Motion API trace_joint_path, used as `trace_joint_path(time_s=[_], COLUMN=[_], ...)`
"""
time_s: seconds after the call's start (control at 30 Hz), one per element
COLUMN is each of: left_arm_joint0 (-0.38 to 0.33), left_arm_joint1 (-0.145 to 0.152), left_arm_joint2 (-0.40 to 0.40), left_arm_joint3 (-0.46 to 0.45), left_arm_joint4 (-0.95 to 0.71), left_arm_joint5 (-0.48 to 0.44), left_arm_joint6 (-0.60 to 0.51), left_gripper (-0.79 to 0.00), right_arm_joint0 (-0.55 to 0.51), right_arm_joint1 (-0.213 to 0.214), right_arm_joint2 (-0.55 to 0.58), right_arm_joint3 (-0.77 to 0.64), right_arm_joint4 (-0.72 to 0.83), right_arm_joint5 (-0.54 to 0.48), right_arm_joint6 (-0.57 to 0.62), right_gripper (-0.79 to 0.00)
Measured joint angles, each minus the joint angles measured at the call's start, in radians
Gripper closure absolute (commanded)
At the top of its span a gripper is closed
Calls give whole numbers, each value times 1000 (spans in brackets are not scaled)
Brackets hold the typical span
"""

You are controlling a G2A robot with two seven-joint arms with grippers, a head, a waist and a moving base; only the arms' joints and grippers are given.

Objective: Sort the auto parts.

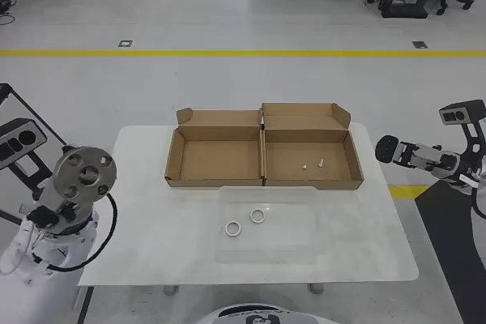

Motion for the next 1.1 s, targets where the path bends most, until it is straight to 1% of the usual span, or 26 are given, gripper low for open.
trace_joint_path(time_s=[0.1,0.2,0.33,0.5,0.63,0.73,0.9,1.0,1.1], left_arm_joint0=[7,10,14,15,17,21,29,39,48], left_arm_joint1=[-2,-5,-10,-14,-21,-26,-32,-36,-38], left_arm_joint2=[-18,-41,-67,-105,-126,-130,-133,-134,-134], left_arm_joint3=[3,6,4,6,-2,-10,-20,-18,-15], left_arm_joint4=[-13,7,56,177,278,324,307,244,145], left_arm_joint5=[7,13,43,96,127,138,142,136,135], left_arm_joint6=[-20,-31,-36,-39,-18,6,41,53,52], left_gripper=[0,0,0,0,0,0,0,0,0], right_arm_joint0=[0,0,0,0,0,0,0,0,0], right_arm_joint1=[0,0,0,0,0,0,0,0,0], right_arm_joint2=[0,0,0,0,0,0,0,0,0], right_arm_joint3=[0,0,0,0,0,0,0,0,0], right_arm_joint4=[0,0,0,0,0,0,0,0,0], right_arm_joint5=[0,0,0,0,0,0,0,0,0], right_arm_joint6=[0,0,0,0,0,0,0,0,0], right_gripper=[-785,-785,-785,-785,-785,-785,-785,-785,-785])
